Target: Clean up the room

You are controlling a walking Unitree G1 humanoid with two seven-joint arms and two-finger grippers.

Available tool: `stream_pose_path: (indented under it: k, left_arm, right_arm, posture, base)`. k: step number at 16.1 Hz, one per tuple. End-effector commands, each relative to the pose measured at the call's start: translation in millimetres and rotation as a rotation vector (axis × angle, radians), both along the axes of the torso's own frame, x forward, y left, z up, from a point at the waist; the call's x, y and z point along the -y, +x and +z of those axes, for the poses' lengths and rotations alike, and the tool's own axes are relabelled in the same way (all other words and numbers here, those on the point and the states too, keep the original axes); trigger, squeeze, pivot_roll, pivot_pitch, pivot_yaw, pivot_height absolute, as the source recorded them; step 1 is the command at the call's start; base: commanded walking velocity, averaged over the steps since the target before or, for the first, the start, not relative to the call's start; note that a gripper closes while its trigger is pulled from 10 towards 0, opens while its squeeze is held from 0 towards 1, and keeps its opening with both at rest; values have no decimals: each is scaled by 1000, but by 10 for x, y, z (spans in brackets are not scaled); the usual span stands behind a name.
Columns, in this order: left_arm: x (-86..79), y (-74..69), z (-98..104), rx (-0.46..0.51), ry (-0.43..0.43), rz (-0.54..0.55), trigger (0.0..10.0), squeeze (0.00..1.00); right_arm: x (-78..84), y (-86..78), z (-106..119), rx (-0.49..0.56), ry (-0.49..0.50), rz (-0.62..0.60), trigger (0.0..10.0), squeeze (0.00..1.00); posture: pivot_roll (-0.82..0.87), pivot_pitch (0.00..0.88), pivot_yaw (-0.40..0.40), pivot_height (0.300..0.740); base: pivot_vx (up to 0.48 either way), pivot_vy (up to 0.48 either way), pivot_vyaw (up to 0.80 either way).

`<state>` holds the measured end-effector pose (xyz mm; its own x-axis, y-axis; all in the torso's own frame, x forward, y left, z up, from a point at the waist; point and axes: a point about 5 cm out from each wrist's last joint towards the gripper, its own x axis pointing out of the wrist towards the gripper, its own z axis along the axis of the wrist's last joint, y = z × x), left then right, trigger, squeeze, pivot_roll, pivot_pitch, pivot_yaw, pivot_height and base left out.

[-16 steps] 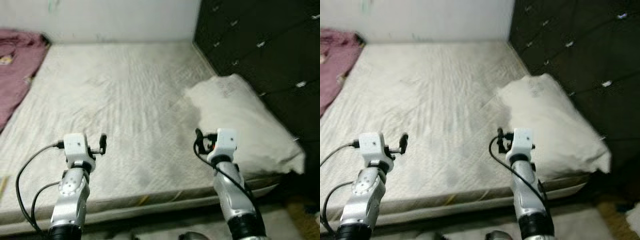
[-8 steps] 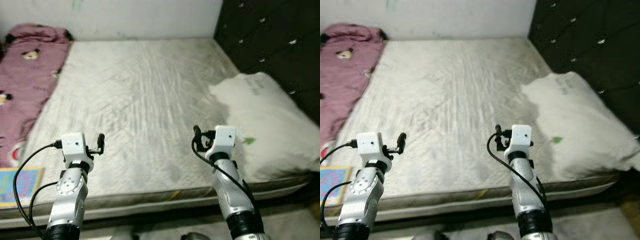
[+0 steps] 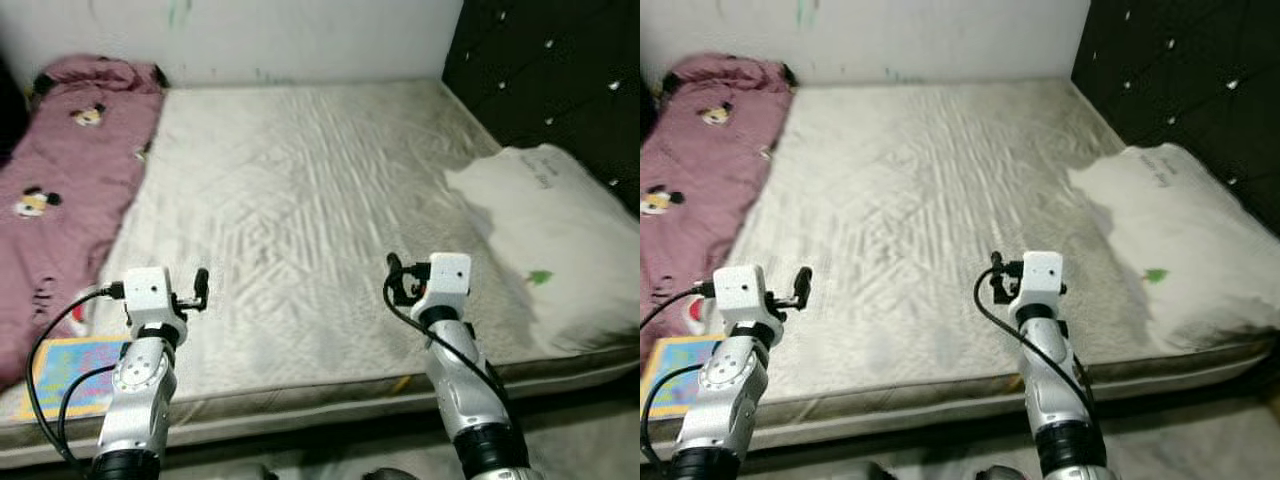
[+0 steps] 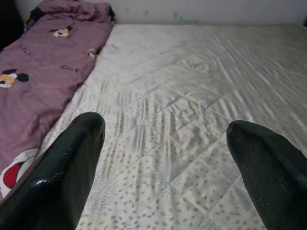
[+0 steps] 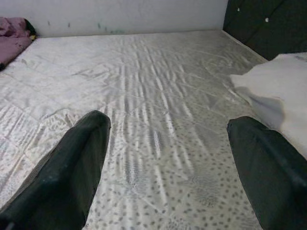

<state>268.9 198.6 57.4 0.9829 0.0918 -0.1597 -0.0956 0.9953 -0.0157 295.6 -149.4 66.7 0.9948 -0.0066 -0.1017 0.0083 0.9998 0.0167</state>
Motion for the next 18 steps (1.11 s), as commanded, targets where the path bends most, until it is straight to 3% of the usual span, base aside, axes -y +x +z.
stream_pose_path:
  k: [1, 18]
  left_arm:
    - [74, 12, 0, -1, -8, -20, 10000, 0]
    - [78, 21, -3, -3, -3, -18, 10000, 0]
  right_arm:
    - [89, -20, -28, -17, -13, -20, 10000, 0]
    - [93, -13, -34, -20, -17, -23, 10000, 0]
  posture:
    - [40, 0, 11, 740]
    - [40, 0, 11, 740]
  base:
    - [0, 480, 0]
    - [0, 480, 0]
